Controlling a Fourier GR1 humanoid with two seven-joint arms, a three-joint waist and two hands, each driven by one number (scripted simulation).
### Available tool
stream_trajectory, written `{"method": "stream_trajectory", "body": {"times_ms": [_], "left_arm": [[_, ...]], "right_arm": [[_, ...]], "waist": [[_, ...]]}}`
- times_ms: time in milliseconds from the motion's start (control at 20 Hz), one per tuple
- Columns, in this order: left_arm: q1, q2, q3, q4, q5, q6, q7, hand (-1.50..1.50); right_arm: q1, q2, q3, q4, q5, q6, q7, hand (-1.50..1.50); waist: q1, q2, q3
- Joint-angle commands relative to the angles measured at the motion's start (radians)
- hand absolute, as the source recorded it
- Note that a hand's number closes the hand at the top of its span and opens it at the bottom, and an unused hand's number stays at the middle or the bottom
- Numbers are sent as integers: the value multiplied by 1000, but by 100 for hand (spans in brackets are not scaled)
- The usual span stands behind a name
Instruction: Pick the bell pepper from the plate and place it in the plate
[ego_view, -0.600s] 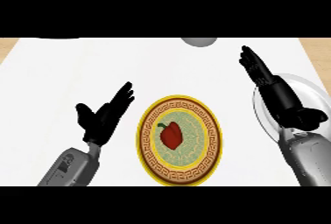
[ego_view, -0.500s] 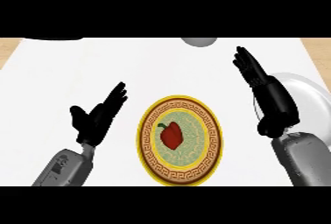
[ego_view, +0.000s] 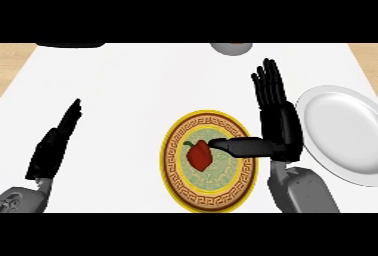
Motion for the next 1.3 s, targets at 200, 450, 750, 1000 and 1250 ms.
{"method": "stream_trajectory", "body": {"times_ms": [200, 450, 750, 1000, 1250], "left_arm": [[156, 50, 71, -68, -52, 51, -77, 0], [166, 36, 64, -128, -57, 50, -14, 0], [157, 24, 62, -106, -72, 60, -15, 0], [178, -6, 62, -103, -88, 60, -58, 0], [209, -32, 45, -152, -111, 70, -41, 0]], "right_arm": [[214, 53, 275, -213, -18, -307, -171, -150], [290, -108, 384, -307, 117, -185, 2, -150], [183, -347, 375, -342, 242, -84, 345, -150], [33, -349, 380, -332, 302, -15, 636, -150], [-134, -353, 309, -238, 215, 151, 779, -150]], "waist": [[-40, 9, 1], [-48, 8, 1], [-53, 9, -2], [-43, 11, -1], [-33, 13, 0]]}}
